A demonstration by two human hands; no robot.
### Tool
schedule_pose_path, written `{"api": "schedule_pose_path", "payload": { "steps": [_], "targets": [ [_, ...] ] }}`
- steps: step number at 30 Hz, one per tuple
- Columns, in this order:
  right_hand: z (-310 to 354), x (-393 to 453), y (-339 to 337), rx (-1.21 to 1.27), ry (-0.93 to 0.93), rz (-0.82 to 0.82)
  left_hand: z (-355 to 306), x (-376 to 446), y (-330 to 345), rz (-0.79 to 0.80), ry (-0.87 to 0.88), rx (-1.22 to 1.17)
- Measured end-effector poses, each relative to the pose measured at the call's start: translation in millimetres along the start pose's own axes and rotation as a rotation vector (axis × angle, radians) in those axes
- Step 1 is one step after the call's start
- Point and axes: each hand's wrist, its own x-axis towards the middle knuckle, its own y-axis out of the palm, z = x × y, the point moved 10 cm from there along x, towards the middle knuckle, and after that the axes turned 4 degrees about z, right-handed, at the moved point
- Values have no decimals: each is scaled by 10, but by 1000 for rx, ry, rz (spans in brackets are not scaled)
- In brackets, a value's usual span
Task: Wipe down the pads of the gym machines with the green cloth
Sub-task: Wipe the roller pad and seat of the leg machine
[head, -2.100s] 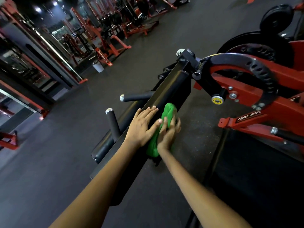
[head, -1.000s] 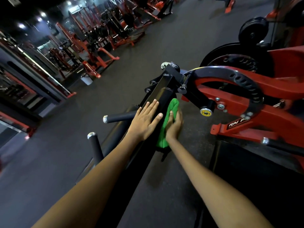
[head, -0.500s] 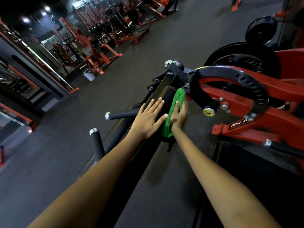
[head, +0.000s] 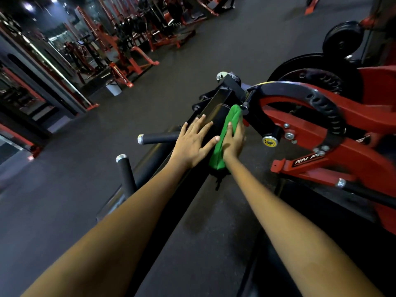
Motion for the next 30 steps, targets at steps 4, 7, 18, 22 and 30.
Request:
{"api": "schedule_pose_path", "payload": {
  "steps": [4, 7, 18, 22, 30],
  "targets": [
    [-100, -437, -47, 15, -20, 126, -16, 3, -14, -27, 5, 55],
    [36, -486, -158, 4, 34, 219, -205, -84, -47, -22, 120, 113],
    [304, -1000, -650, -196, 48, 455, -977, -1005, 878, 83, -534, -1853],
    [84, -1261, -979, -175, 133, 491, -1061, -1462, 1010, 61, -667, -1820],
    [-494, -1705, -2004, -112, 368, 282, -1239, -2505, 1414, 155, -973, -1990]
  ]
}}
